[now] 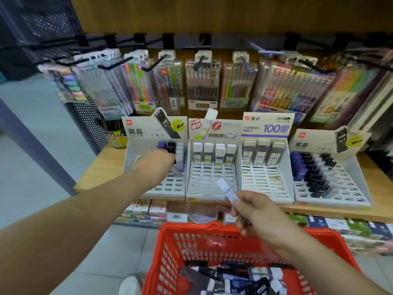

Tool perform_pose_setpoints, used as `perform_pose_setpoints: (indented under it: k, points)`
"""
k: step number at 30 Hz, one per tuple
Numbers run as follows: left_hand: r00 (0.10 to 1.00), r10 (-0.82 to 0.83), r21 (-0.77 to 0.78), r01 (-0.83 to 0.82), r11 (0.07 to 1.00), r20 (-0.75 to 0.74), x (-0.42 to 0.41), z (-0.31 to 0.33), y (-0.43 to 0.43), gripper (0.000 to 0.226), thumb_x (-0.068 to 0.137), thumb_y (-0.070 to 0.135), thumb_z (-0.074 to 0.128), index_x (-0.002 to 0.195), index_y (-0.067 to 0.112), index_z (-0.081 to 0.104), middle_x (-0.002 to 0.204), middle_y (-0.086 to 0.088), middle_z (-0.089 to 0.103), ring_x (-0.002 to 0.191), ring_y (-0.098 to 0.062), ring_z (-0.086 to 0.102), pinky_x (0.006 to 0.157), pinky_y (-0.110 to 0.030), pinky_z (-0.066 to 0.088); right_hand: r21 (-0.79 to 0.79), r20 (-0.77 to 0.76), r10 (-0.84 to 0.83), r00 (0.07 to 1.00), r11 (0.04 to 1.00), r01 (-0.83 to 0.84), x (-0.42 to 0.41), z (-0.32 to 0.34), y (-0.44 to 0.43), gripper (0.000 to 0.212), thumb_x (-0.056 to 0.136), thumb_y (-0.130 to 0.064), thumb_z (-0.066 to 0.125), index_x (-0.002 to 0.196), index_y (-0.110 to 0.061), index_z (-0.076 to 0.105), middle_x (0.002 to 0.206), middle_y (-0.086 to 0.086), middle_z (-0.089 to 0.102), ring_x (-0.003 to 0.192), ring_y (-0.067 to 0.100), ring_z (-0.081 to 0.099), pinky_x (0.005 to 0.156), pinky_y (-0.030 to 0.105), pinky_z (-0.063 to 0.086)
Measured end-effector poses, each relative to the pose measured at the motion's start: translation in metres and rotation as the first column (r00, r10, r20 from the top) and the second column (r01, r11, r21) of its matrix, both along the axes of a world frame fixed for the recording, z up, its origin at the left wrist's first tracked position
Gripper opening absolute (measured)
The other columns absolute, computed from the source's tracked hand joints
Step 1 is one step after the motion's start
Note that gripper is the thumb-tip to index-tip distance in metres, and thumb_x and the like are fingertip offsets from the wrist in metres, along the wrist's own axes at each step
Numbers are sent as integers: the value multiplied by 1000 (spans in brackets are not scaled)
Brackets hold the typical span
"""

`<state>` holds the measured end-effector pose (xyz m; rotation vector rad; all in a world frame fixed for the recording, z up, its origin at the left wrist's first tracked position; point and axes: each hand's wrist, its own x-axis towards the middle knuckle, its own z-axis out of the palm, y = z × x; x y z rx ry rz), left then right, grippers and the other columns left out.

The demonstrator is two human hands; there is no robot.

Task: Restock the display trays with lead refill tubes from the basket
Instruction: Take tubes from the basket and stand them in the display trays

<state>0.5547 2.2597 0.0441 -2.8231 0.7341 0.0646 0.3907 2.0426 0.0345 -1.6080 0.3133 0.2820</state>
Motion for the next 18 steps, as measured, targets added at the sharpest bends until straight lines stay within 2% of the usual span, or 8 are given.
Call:
perform_pose_setpoints:
  k: [5, 8, 11, 13, 16, 18]
  points:
    - [998, -56, 92, 53, 994, 26, -2, 3, -10, 32, 82, -5, 53, 111, 8, 57, 113, -9, 58, 103, -29, 60, 74, -30, 41, 7, -29, 14, 999, 1000, -14, -3, 2, -4, 15, 101, -8, 49, 108, -8, 63, 70, 3, 60, 49, 11, 50, 45, 22, 43]
    - [997, -71, 39, 69, 997, 31, -1, 0, -14, 31, 81, -5, 52, 109, 9, 53, 111, -10, 58, 99, -30, 60, 69, -31, 39, 28, -31, -7, 1000, 1000, 8, 0, 1, -1, 17, 101, -11, 51, 114, -7, 61, 73, 3, 62, 51, 10, 52, 47, 22, 43]
    - [997, -75, -88, 75, 993, 3, 1, -5, -13, 32, 81, -5, 51, 110, 10, 48, 104, -10, 62, 92, -30, 61, 64, -31, 37, 26, -18, 20, 1000, 999, -19, 2, 0, 3, 18, 101, -14, 53, 115, -10, 63, 73, 1, 64, 52, 10, 53, 49, 22, 44]
    - [999, -31, -241, 23, 970, -26, 3, -8, -12, 24, 84, -3, 50, 103, 11, 46, 94, -10, 64, 80, -30, 61, 61, -36, 46, 33, -15, 26, 1000, 999, -25, 2, -2, 4, 18, 100, -14, 53, 116, -11, 63, 72, 0, 65, 52, 9, 53, 50, 22, 44]
    - [988, 79, -533, -138, 835, -132, 7, -11, -6, 9, 92, 6, 50, 98, 11, 55, 91, -11, 66, 80, -29, 62, 69, -40, 53, 75, -16, -6, 1000, 997, 7, 1, -3, 2, 16, 100, -15, 54, 113, -11, 64, 71, 0, 67, 52, 9, 53, 49, 22, 44]
    - [981, 107, -586, -183, 790, -161, 8, -12, -3, 19, 96, 9, 49, 108, 9, 64, 100, -13, 68, 90, -31, 64, 79, -41, 54, 122, -27, -37, 999, 992, 40, 0, -3, -1, 14, 100, -16, 54, 108, -13, 66, 70, 1, 66, 52, 9, 52, 48, 22, 43]
